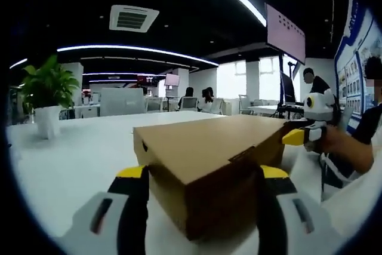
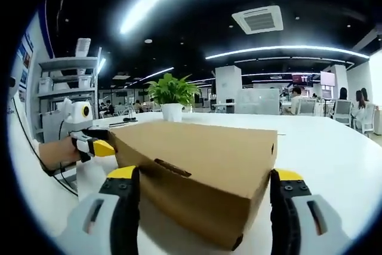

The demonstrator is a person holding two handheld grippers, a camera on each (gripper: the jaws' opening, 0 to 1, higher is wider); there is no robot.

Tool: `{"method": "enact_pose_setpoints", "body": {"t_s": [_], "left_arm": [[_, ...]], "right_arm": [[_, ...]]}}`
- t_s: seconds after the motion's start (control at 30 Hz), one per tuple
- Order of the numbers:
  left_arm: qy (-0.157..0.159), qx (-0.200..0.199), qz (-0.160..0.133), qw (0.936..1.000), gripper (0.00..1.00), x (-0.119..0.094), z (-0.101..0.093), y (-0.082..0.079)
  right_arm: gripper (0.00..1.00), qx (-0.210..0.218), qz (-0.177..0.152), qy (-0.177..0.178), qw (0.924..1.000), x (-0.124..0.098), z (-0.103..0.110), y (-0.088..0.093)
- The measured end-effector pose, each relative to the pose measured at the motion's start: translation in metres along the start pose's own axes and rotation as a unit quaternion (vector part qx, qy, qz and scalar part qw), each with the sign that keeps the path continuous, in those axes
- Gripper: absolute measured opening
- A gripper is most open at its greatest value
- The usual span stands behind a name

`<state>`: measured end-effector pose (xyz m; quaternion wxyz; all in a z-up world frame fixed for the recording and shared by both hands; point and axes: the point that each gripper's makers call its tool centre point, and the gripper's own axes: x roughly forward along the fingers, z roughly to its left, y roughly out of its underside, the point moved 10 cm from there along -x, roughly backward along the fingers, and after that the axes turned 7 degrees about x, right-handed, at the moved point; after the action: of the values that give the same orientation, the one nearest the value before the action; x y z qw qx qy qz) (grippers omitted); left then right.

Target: Operate the shoe box by opening the lid, removing the specified soft item, and placing it in the target area until the item is outside and the box remains undamaged.

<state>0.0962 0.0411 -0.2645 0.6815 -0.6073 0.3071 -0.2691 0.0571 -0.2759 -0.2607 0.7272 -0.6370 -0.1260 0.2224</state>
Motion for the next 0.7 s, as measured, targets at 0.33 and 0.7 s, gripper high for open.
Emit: {"method": "enact_pose_setpoints", "body": {"t_s": [0.33,0.7], "left_arm": [[-0.012,0.038,0.004,0.9992,0.67,-0.013,-0.004,-0.004],[0.019,-0.062,-0.020,0.9977,0.78,-0.039,-0.006,-0.012]], "right_arm": [[0.94,0.018,0.011,0.000,0.9998,-0.010,-0.001,0.002],[0.82,0.021,-0.021,0.001,0.9996,-0.032,-0.003,-0.013]]}}
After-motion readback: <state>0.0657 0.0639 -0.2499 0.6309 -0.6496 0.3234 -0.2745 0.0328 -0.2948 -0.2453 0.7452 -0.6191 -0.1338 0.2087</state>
